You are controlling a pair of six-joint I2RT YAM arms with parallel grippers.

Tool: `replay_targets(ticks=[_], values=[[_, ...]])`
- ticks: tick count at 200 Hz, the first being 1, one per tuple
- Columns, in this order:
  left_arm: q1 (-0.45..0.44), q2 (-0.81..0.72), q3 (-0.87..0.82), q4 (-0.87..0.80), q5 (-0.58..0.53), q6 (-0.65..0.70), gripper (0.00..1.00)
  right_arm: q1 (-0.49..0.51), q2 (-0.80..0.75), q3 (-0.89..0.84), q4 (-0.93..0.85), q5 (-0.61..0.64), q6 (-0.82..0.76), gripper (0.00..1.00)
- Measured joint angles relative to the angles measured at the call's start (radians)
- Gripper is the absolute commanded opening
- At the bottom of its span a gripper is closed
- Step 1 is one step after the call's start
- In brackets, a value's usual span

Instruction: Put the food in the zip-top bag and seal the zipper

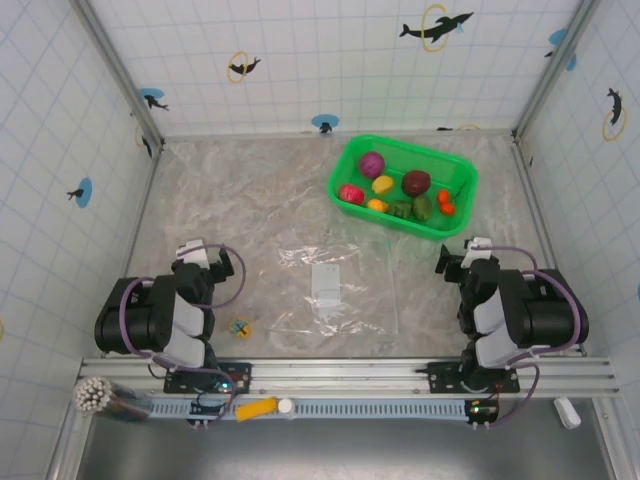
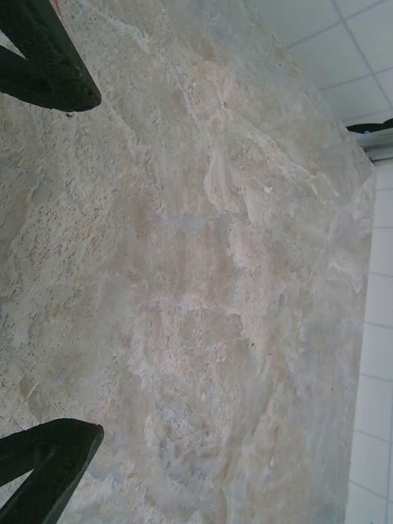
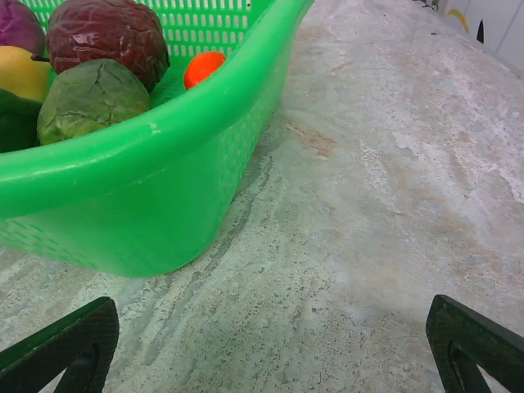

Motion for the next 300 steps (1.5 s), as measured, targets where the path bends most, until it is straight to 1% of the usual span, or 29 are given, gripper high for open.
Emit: replay_targets(ticks=[107, 139, 177, 186, 196, 209, 223, 238, 249, 274, 290, 300], values=[[0.001, 0.0, 0.0, 0.0, 0.001, 0.0, 0.98, 0.007, 0.0, 0.0, 0.0, 0.005, 0.0, 0.99], [0.026, 0.0, 0.0, 0.0, 0.043, 0.0, 0.98, 0.006, 0.0, 0.0, 0.0, 0.005, -0.001, 0.99], [0.027, 0.0, 0.0, 0.0, 0.063, 0.0, 0.98, 0.014, -0.002, 0.0, -0.001, 0.006, -0.009, 0.99], [0.027, -0.007, 0.002, -0.009, 0.065, -0.001, 0.98, 0.031, -0.018, 0.0, -0.016, 0.016, -0.021, 0.99], [0.027, -0.045, 0.023, -0.084, 0.065, -0.004, 0.98, 0.07, -0.07, 0.001, -0.058, 0.061, -0.037, 0.99], [0.027, -0.144, 0.083, -0.23, 0.066, -0.015, 0.98, 0.138, -0.183, 0.013, -0.152, 0.12, -0.063, 0.99], [0.02, -0.266, 0.145, -0.321, 0.068, -0.034, 0.98, 0.225, -0.304, 0.042, -0.238, 0.208, -0.093, 0.99], [-0.03, -0.396, 0.19, -0.374, 0.069, -0.043, 0.98, 0.322, -0.43, 0.069, -0.31, 0.272, -0.105, 0.99], [-0.109, -0.478, 0.22, -0.423, 0.064, -0.029, 0.98, 0.395, -0.529, 0.086, -0.372, 0.303, -0.104, 0.99], [-0.347, -0.616, 0.291, -0.579, 0.074, 0.013, 0.98, 0.584, -0.713, 0.131, -0.527, 0.376, -0.087, 0.99], [-0.5, -0.674, 0.347, -0.707, 0.058, 0.004, 0.98, 0.715, -0.777, 0.182, -0.645, 0.433, -0.08, 0.99], [-0.583, -0.69, 0.397, -0.802, 0.058, -0.004, 0.98, 0.814, -0.79, 0.244, -0.759, 0.499, -0.066, 0.99]])
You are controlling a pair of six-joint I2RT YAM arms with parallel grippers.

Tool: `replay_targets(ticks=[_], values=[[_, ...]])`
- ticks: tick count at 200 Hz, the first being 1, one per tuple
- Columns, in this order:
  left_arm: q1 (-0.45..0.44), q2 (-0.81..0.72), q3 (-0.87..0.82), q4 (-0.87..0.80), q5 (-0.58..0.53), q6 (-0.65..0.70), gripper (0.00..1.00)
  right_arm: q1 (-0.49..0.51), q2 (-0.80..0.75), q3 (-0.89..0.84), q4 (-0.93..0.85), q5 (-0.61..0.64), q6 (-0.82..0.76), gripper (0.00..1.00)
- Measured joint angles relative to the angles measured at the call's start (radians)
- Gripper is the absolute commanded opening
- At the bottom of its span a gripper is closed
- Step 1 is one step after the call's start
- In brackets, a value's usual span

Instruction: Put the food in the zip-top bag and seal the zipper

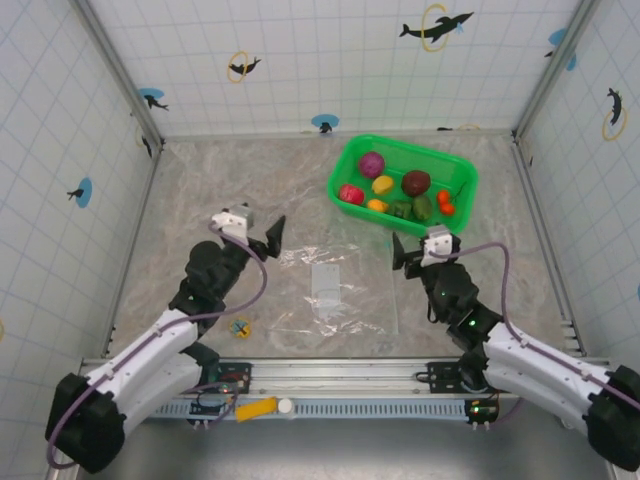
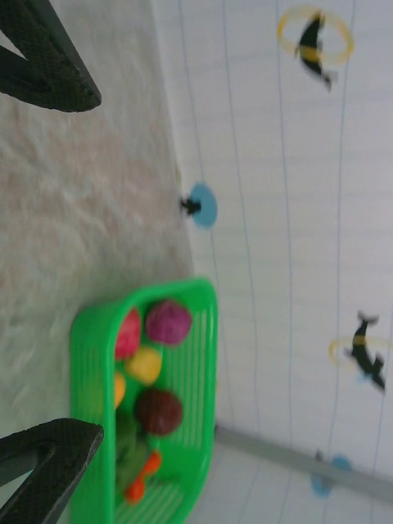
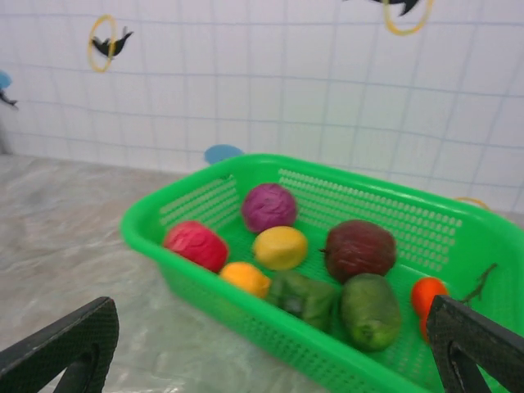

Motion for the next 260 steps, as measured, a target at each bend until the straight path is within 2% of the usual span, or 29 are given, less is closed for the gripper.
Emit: replay_targets(ticks=[17, 30, 45, 63, 78, 99, 116, 127, 141, 159, 178, 203, 208, 240, 260], values=[[-0.101, 0.004, 0.116, -0.184, -0.007, -0.028, 0.98, 0.132, 0.03, 0.149, -0.225, 0.132, 0.068, 0.99], [-0.131, 0.028, 0.225, -0.342, -0.053, -0.111, 0.98, 0.15, 0.056, 0.254, -0.383, 0.153, 0.156, 0.99], [-0.131, 0.063, 0.333, -0.487, -0.093, -0.175, 0.98, 0.068, 0.042, 0.291, -0.48, 0.055, 0.223, 0.99], [-0.13, 0.076, 0.368, -0.566, -0.102, -0.235, 0.98, -0.074, 0.037, 0.29, -0.605, -0.066, 0.288, 0.99], [-0.13, 0.096, 0.362, -0.608, -0.066, -0.279, 0.98, -0.105, 0.074, 0.291, -0.699, -0.092, 0.309, 0.99], [-0.13, 0.16, 0.351, -0.647, -0.037, -0.341, 0.98, 0.0, 0.203, 0.327, -0.854, 0.011, 0.321, 0.99], [-0.121, 0.199, 0.344, -0.678, -0.035, -0.373, 0.98, 0.149, 0.319, 0.354, -0.94, 0.183, 0.342, 0.99], [-0.116, 0.213, 0.345, -0.69, -0.035, -0.384, 0.98, 0.211, 0.37, 0.367, -0.986, 0.272, 0.357, 0.99], [-0.111, 0.224, 0.345, -0.696, -0.034, -0.392, 0.98, 0.241, 0.416, 0.383, -1.022, 0.345, 0.357, 0.99], [-0.111, 0.246, 0.345, -0.692, -0.035, -0.418, 0.98, 0.243, 0.404, 0.379, -0.978, 0.334, 0.324, 0.99], [-0.109, 0.3, 0.345, -0.691, -0.039, -0.462, 0.98, 0.182, 0.29, 0.303, -0.816, 0.196, 0.325, 0.99], [-0.105, 0.379, 0.322, -0.674, 0.002, -0.514, 0.98, -0.09, 0.097, 0.107, -0.573, -0.158, 0.409, 1.0], [-0.104, 0.385, 0.309, -0.666, 0.012, -0.522, 0.98, -0.138, 0.082, 0.077, -0.539, -0.228, 0.433, 0.97], [-0.104, 0.409, 0.219, -0.616, 0.1, -0.57, 0.98, -0.271, 0.108, 0.011, -0.387, -0.581, 0.549, 0.89], [-0.104, 0.422, 0.176, -0.578, 0.15, -0.583, 0.98, -0.338, 0.172, 0.008, -0.29, -0.74, 0.616, 0.83]])
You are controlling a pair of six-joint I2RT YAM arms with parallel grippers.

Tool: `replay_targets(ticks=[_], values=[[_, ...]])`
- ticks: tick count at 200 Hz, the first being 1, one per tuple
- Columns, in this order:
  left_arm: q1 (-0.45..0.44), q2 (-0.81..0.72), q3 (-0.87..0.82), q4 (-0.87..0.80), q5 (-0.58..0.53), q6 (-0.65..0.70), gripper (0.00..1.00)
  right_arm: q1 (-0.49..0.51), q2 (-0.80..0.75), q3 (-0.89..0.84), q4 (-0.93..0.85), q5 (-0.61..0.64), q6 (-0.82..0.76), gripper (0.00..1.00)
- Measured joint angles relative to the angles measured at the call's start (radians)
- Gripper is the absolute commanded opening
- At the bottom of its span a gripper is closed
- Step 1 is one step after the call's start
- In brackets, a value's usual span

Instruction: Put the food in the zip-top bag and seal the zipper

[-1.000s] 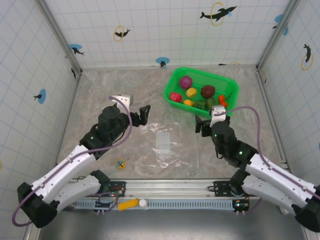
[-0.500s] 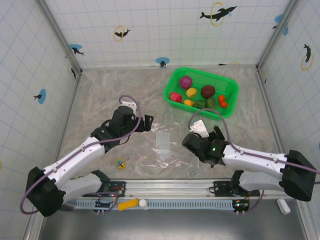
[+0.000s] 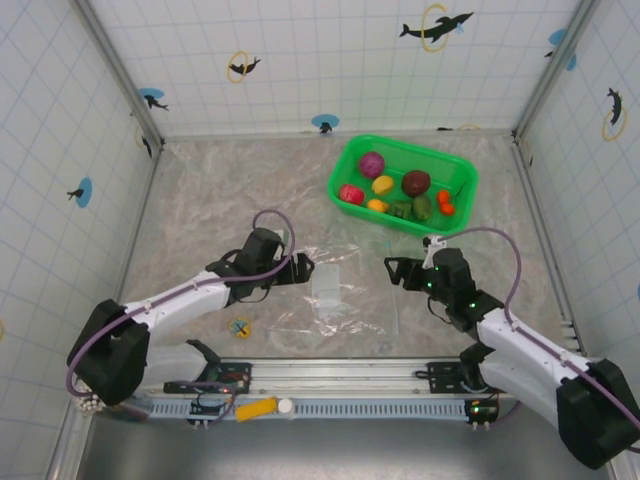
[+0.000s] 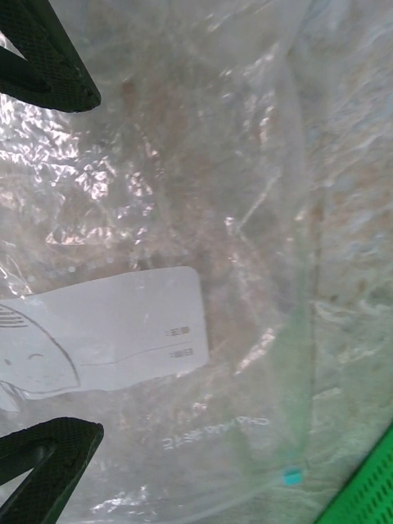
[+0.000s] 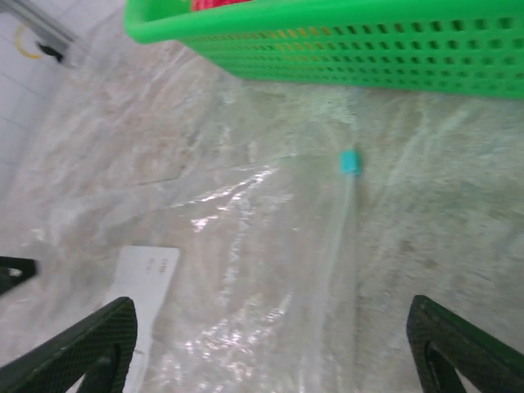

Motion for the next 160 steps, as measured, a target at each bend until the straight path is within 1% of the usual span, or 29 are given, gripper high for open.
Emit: replay_targets(ticks=[24, 42, 78, 120, 136, 160], values=[[0.0, 0.021, -0.022, 0.025, 0.016, -0.007, 0.98, -0.025, 0.116, 0.0, 0.065, -0.128, 0.045, 0.78], [0.0, 0.042, -0.028, 0.035, 0.018, -0.005, 0.97, -0.026, 0.172, 0.0, 0.077, -0.18, 0.065, 0.77], [0.0, 0.071, -0.03, 0.043, 0.006, 0.012, 0.97, -0.026, 0.227, 0.001, 0.098, -0.21, 0.089, 0.74], [0.0, 0.087, -0.043, 0.062, -0.005, 0.023, 0.97, -0.026, 0.258, 0.0, 0.111, -0.208, 0.096, 0.73], [0.0, 0.093, -0.043, 0.071, -0.009, 0.023, 0.96, -0.026, 0.27, 0.0, 0.142, -0.216, 0.105, 0.69], [0.0, 0.11, -0.043, 0.089, -0.009, 0.023, 0.96, -0.022, 0.301, 0.0, 0.205, -0.26, 0.136, 0.62]])
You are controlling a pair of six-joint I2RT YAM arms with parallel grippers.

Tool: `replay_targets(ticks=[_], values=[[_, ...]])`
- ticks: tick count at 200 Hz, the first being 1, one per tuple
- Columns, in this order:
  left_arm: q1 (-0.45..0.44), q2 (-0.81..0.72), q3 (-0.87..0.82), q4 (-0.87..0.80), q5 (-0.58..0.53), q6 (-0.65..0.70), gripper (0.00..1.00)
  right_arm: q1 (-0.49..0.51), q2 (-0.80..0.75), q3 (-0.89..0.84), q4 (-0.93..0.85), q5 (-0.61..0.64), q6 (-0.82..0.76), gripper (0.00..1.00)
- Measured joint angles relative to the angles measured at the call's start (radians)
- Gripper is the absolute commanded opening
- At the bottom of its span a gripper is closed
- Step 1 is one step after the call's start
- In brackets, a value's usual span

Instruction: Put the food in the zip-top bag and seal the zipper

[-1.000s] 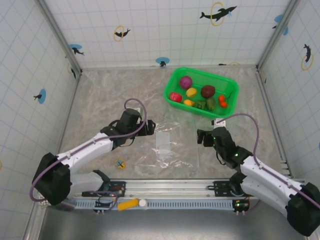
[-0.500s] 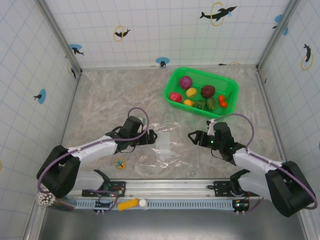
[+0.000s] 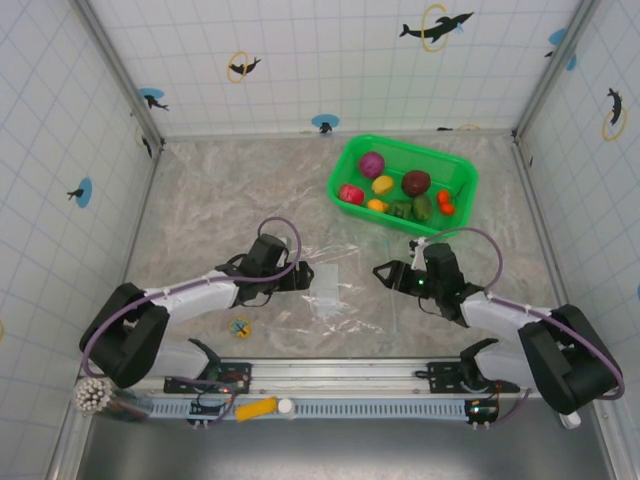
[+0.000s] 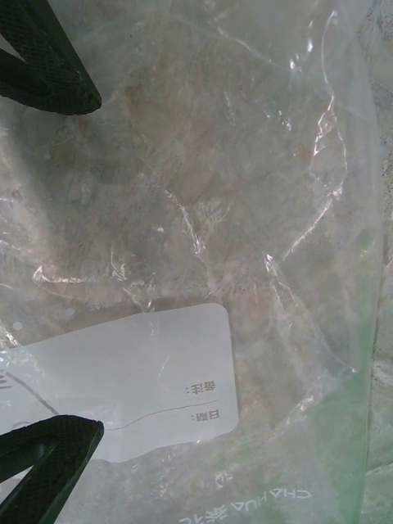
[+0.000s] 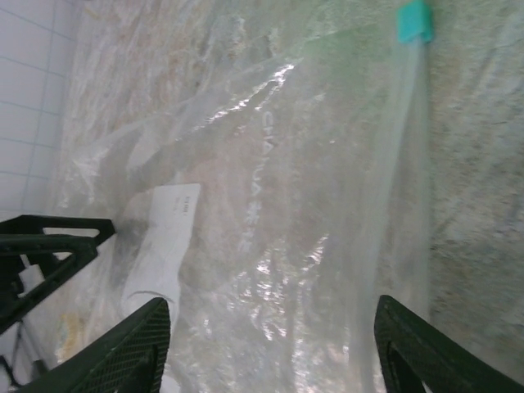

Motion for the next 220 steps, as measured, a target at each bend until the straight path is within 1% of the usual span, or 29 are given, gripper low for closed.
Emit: replay_targets(ticks=[8, 19, 41, 65, 88, 110, 118, 132, 136, 145, 165, 191, 220], values=[[0.0, 0.007, 0.0, 0.007, 0.0, 0.0, 0.95, 0.003, 0.008, -0.001, 0.025, -0.015, 0.014, 0.6], [0.0, 0.018, 0.0, 0.016, 0.0, 0.0, 0.95, 0.005, 0.014, -0.006, 0.06, -0.037, 0.03, 0.55], [0.0, 0.035, 0.012, 0.03, 0.001, 0.007, 0.95, 0.008, 0.017, -0.014, 0.121, -0.078, 0.074, 0.53], [0.0, 0.047, 0.027, 0.032, 0.001, 0.02, 0.93, 0.01, 0.016, -0.014, 0.175, -0.114, 0.111, 0.38], [0.0, 0.046, 0.043, 0.033, 0.001, 0.026, 0.92, 0.023, 0.006, -0.014, 0.182, -0.124, 0.137, 0.23], [0.0, 0.023, 0.047, 0.032, 0.006, 0.041, 0.91, 0.032, -0.014, -0.014, 0.179, -0.117, 0.141, 0.13], [0.0, 0.012, 0.05, 0.032, 0.012, 0.045, 0.91, 0.035, -0.023, -0.014, 0.179, -0.109, 0.141, 0.1], [0.0, -0.004, 0.056, 0.032, 0.024, 0.049, 0.9, 0.036, -0.034, -0.014, 0.179, -0.098, 0.148, 0.11], [0.0, -0.008, 0.058, 0.032, 0.028, 0.049, 0.89, 0.037, -0.036, -0.014, 0.179, -0.097, 0.15, 0.13], [0.0, -0.014, 0.06, 0.032, 0.036, 0.049, 0.89, 0.039, -0.036, -0.014, 0.178, -0.093, 0.151, 0.21], [0.0, -0.018, 0.066, 0.015, 0.036, 0.051, 0.87, 0.043, -0.037, -0.011, 0.132, -0.057, 0.112, 0.26], [0.0, -0.014, 0.07, -0.021, 0.018, 0.051, 0.86, 0.034, -0.019, -0.009, 0.031, 0.003, 0.047, 0.3], [0.0, 0.04, 0.071, -0.036, 0.026, 0.048, 0.84, 0.028, 0.083, 0.023, -0.016, -0.016, -0.007, 0.3]])
